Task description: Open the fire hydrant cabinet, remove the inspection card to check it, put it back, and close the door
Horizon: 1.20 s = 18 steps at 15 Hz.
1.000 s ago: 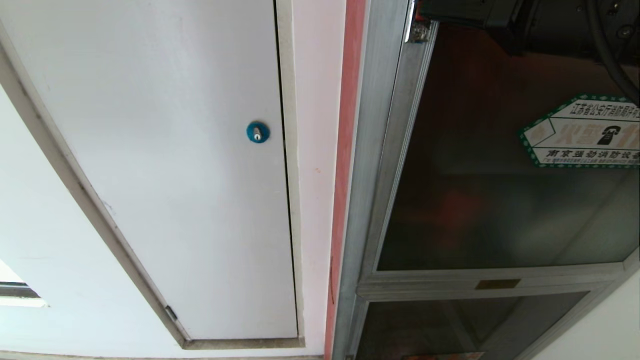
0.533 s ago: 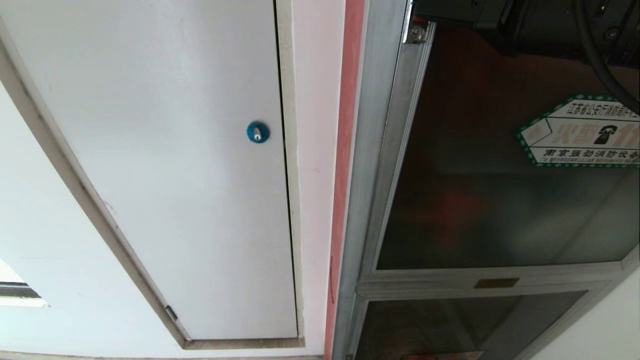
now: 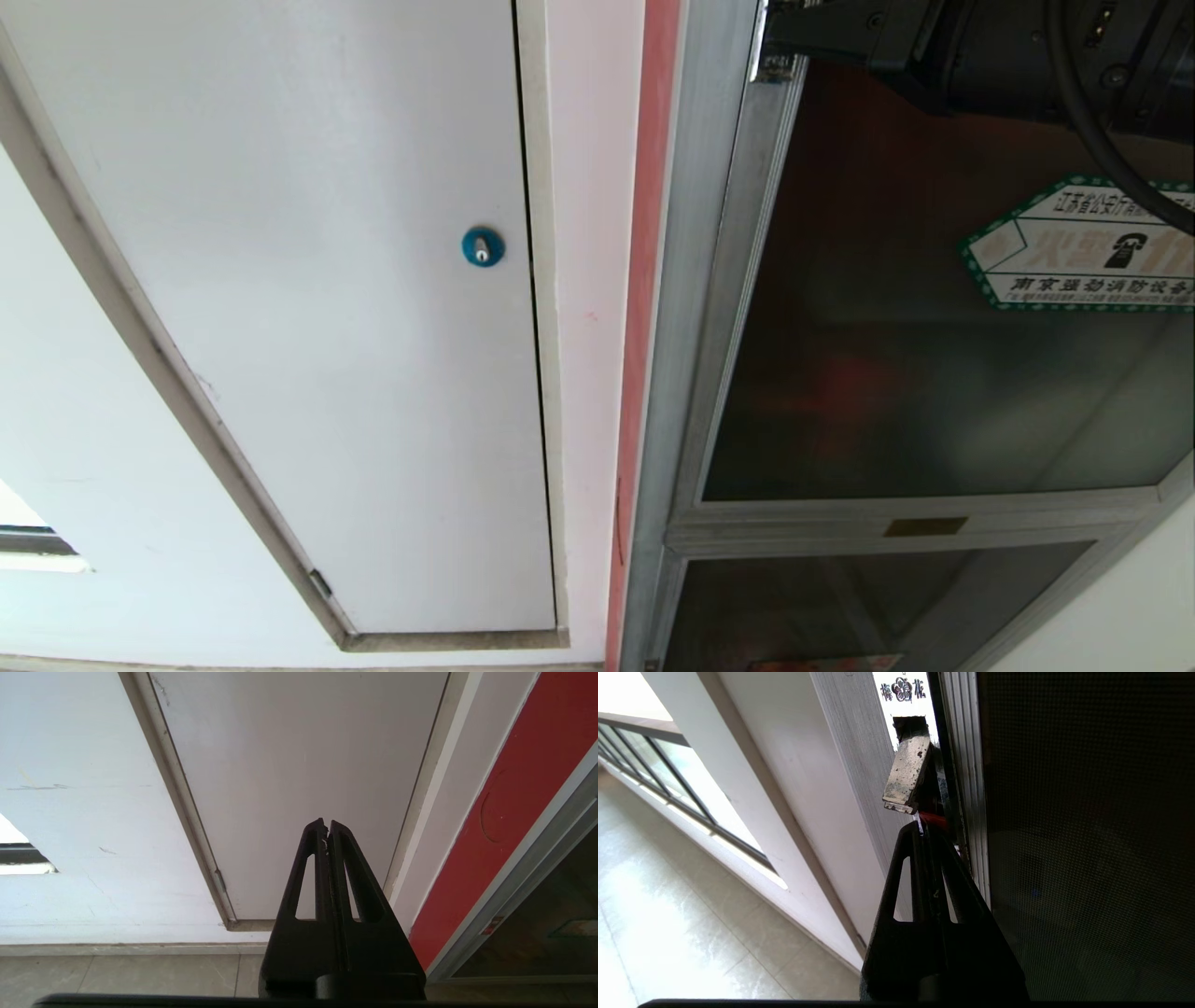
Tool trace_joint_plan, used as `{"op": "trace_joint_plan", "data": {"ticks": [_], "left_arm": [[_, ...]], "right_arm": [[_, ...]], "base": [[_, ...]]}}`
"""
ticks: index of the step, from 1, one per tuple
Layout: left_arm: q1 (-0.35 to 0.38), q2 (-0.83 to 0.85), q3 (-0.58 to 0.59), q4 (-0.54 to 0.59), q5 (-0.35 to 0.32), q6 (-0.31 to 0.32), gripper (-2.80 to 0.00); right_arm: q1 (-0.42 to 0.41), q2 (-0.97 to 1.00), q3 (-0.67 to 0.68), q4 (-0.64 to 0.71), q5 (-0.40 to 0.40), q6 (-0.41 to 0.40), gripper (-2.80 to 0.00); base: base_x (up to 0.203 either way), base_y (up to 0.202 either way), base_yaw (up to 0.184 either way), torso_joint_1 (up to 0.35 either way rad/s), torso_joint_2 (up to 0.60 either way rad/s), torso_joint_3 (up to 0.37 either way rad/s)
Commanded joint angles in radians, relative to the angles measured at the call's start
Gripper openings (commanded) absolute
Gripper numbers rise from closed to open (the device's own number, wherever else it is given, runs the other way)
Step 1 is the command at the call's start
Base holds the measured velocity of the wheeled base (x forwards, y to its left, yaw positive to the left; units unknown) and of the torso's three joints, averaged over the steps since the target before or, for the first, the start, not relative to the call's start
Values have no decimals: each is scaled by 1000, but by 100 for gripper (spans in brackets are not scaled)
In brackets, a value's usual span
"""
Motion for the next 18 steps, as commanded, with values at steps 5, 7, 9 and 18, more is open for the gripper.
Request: {"op": "trace_joint_plan", "data": {"ticks": [5,7,9,18], "left_arm": [[0,1,0,0,0,0,-280],[0,1,0,3,0,0,-280],[0,1,0,0,0,0,-280],[0,1,0,0,0,0,-280]], "right_arm": [[3,-34,6,19,6,1,-280],[18,-60,23,43,10,5,-280],[51,-92,57,44,11,5,-280],[196,-134,151,33,-284,-14,-280]], "base": [[0,0,0,0,0,0],[0,0,0,0,0,0],[0,0,0,0,0,0],[0,0,0,0,0,0]]}}
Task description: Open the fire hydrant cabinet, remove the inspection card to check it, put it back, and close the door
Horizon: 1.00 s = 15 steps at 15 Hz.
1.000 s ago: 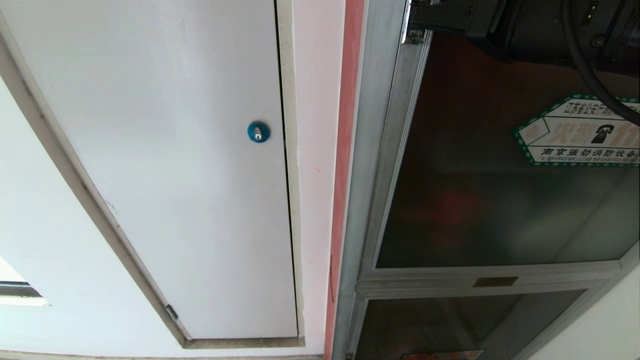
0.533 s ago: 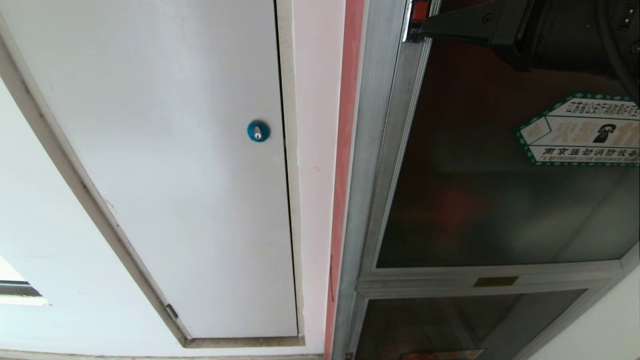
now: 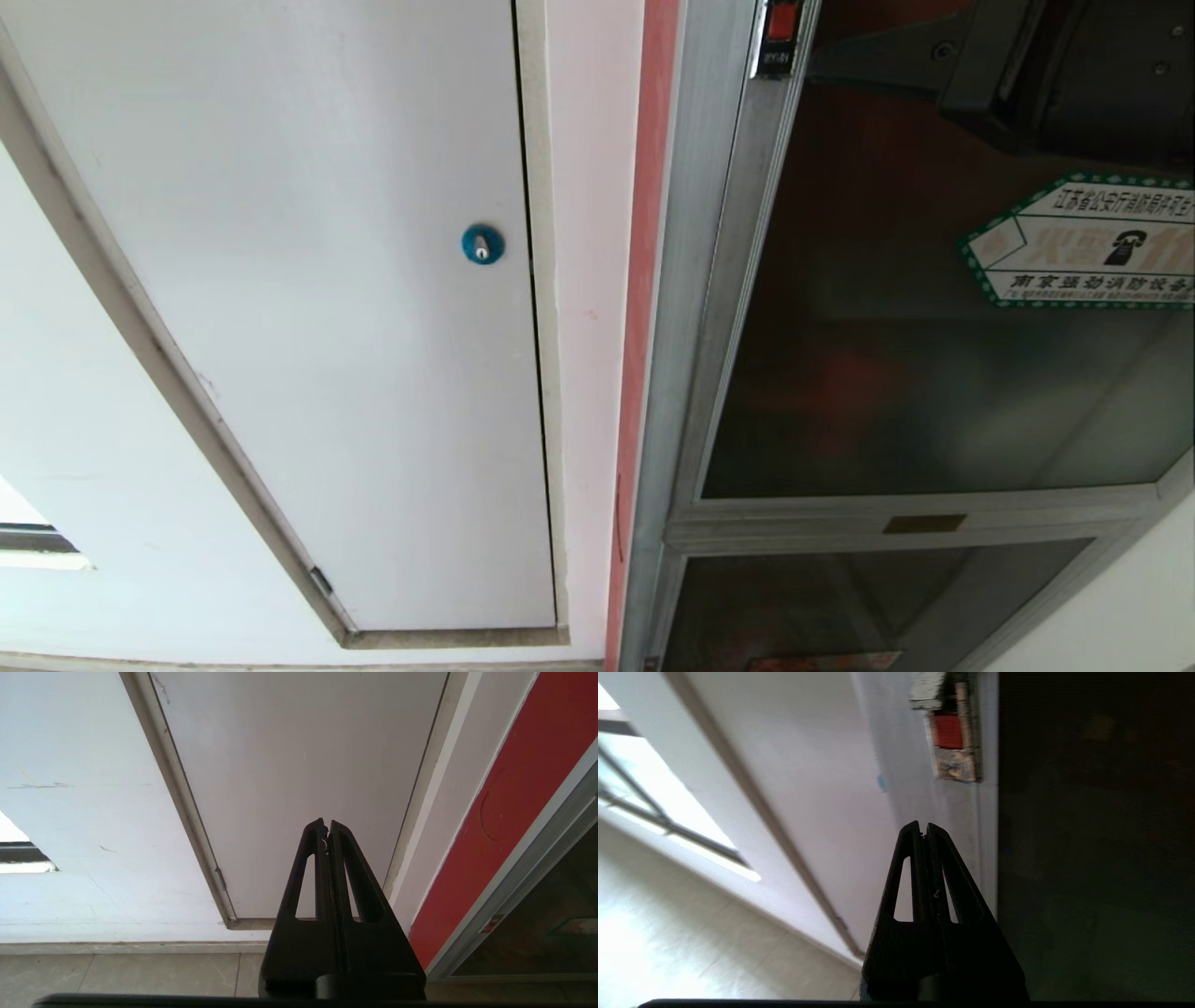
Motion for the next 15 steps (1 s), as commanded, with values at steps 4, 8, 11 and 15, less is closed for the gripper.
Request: {"op": "trace_joint_plan", "data": {"ticks": [4,8,11,15], "left_arm": [[0,1,0,0,0,0,-280],[0,1,0,0,0,0,-280],[0,1,0,0,0,0,-280],[0,1,0,0,0,0,-280]], "right_arm": [[109,69,90,-244,-310,-156,-280],[201,149,137,-510,-489,-319,-280],[201,142,163,-571,-536,-331,-280],[200,101,253,-636,-557,-348,-280]], "base": [[0,0,0,0,0,0],[0,0,0,0,0,0],[0,0,0,0,0,0],[0,0,0,0,0,0]]}}
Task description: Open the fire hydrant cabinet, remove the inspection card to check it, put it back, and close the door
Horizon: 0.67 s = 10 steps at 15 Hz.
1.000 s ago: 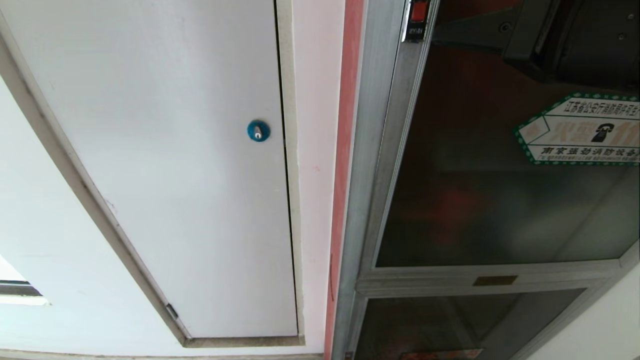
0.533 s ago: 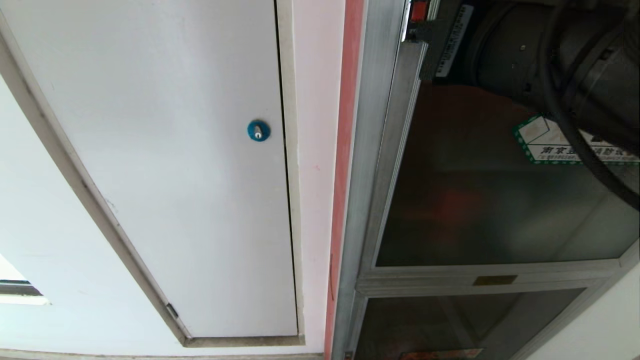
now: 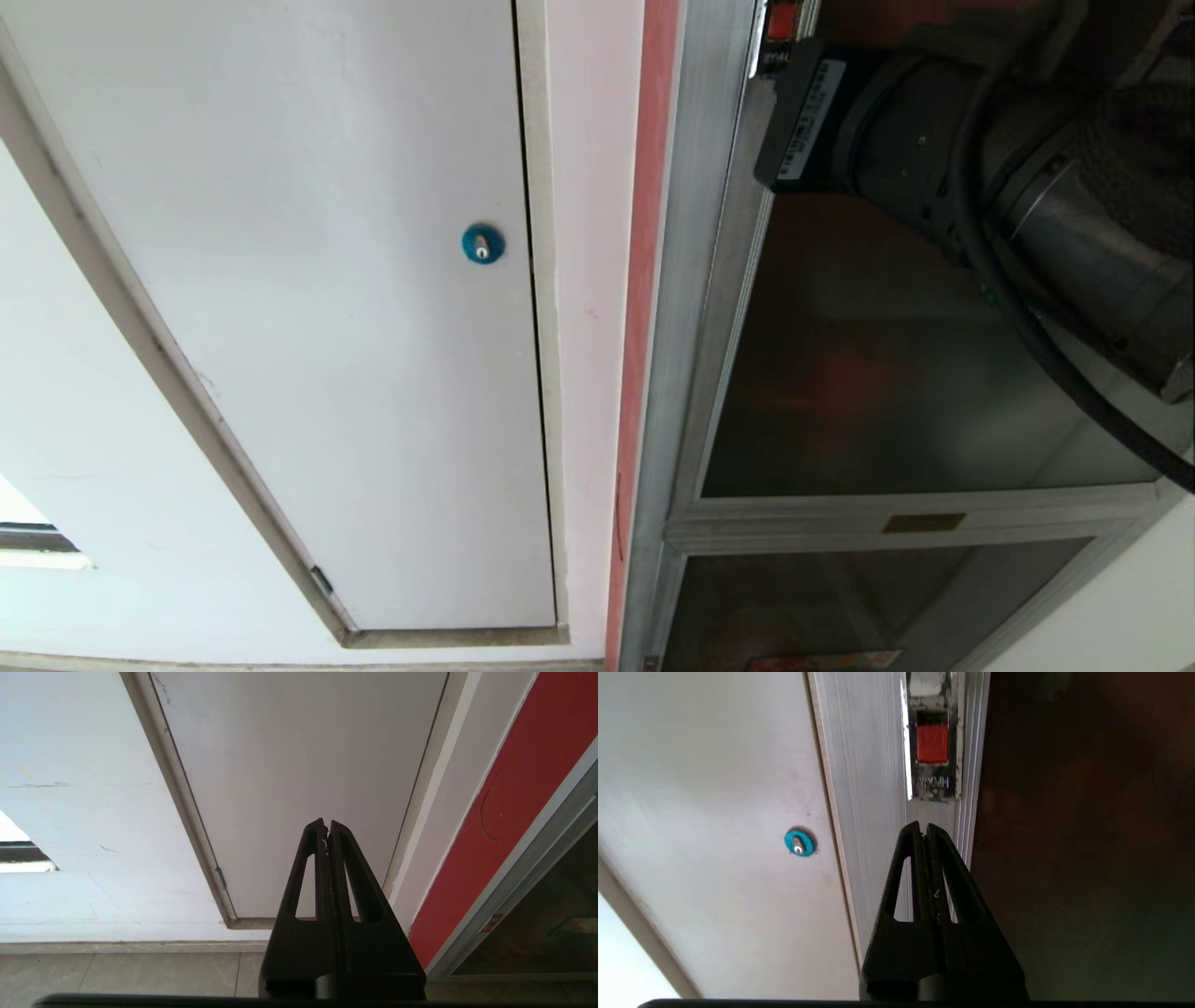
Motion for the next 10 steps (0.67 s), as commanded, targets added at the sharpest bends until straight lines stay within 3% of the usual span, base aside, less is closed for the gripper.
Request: {"op": "trace_joint_plan", "data": {"ticks": [1,2,10], "left_arm": [[0,1,0,0,0,0,-280],[0,1,0,0,0,0,-280],[0,1,0,3,0,0,-280]], "right_arm": [[0,-30,51,-27,3,-5,-187],[0,-39,83,-62,17,-16,0],[-7,-21,142,-201,48,-121,0]], "base": [[0,0,0,0,0,0],[0,0,0,0,0,0],[0,0,0,0,0,0]]}}
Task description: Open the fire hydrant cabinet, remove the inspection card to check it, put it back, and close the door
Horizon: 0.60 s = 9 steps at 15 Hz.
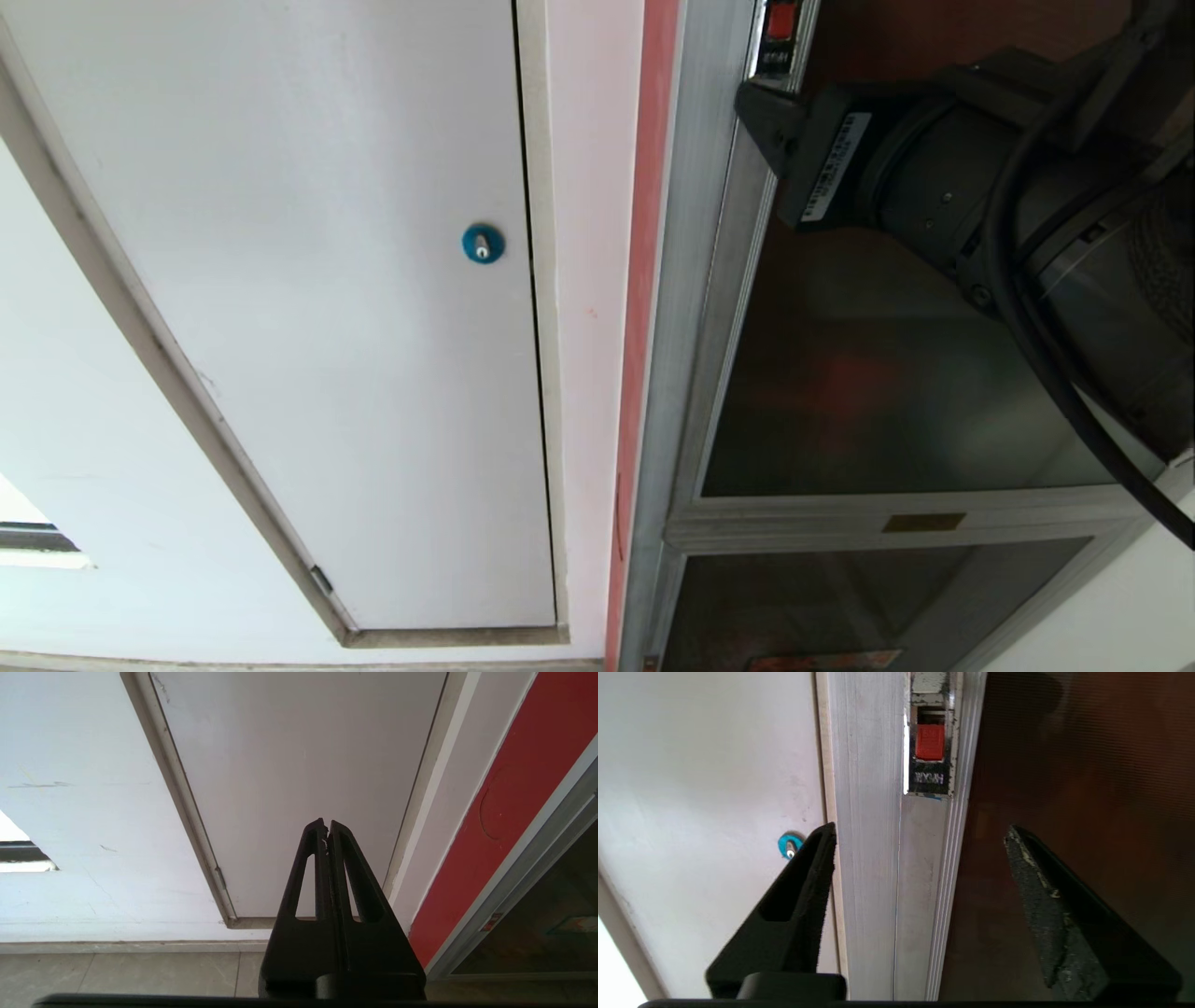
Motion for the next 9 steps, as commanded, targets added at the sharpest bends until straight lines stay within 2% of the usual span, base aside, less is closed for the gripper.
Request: {"op": "trace_joint_plan", "data": {"ticks": [1,5,9], "left_arm": [[0,1,0,-1,0,0,-280],[0,1,0,-1,0,0,-280],[0,1,0,-1,0,0,-280]], "right_arm": [[0,22,-15,-5,1,-9,0],[-6,53,-94,-4,6,-54,0],[-63,62,-125,-4,7,-64,0]], "base": [[0,0,0,0,0,0],[0,0,0,0,0,0],[0,0,0,0,0,0]]}}
